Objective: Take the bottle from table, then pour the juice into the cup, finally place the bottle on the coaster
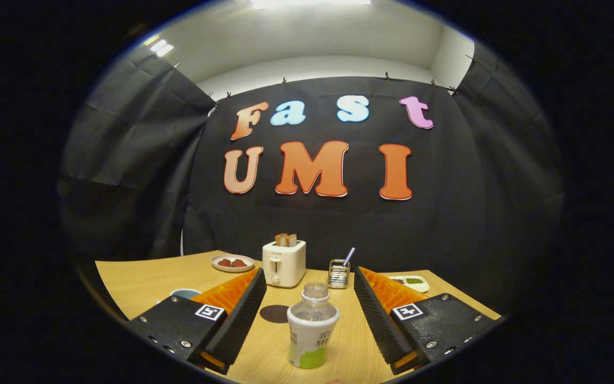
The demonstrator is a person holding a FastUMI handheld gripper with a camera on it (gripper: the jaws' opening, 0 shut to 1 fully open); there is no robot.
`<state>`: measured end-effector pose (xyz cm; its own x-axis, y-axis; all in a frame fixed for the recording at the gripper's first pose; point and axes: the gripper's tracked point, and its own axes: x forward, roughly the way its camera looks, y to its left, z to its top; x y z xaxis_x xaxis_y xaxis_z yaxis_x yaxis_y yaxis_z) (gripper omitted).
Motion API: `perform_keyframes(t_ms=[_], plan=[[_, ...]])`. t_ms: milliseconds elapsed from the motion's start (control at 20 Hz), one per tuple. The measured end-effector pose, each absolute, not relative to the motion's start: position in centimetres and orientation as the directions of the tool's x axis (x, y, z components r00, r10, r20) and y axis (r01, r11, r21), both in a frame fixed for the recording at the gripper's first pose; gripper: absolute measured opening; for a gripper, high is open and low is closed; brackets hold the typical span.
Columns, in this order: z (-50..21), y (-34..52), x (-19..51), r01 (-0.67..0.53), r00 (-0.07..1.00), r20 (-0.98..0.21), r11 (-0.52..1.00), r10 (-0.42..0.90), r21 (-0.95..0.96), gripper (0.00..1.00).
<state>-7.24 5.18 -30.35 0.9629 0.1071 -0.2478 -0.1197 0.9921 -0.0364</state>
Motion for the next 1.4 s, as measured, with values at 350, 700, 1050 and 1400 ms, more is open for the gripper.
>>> perform_keyframes(t_ms=[350,700,1050,1400], plan=[[-37.5,5.1,-7.6,-0.099,0.927,-0.367,0.994,0.075,-0.048,0.98],[-42.6,4.8,-8.0,-0.058,0.878,-0.476,0.998,0.048,-0.006,0.82],[-44.6,5.0,-8.3,-0.021,0.853,-0.522,1.000,0.008,-0.020,0.67],[-43.9,7.3,-6.9,-0.087,0.839,-0.544,0.987,-0.001,-0.136,0.64]])
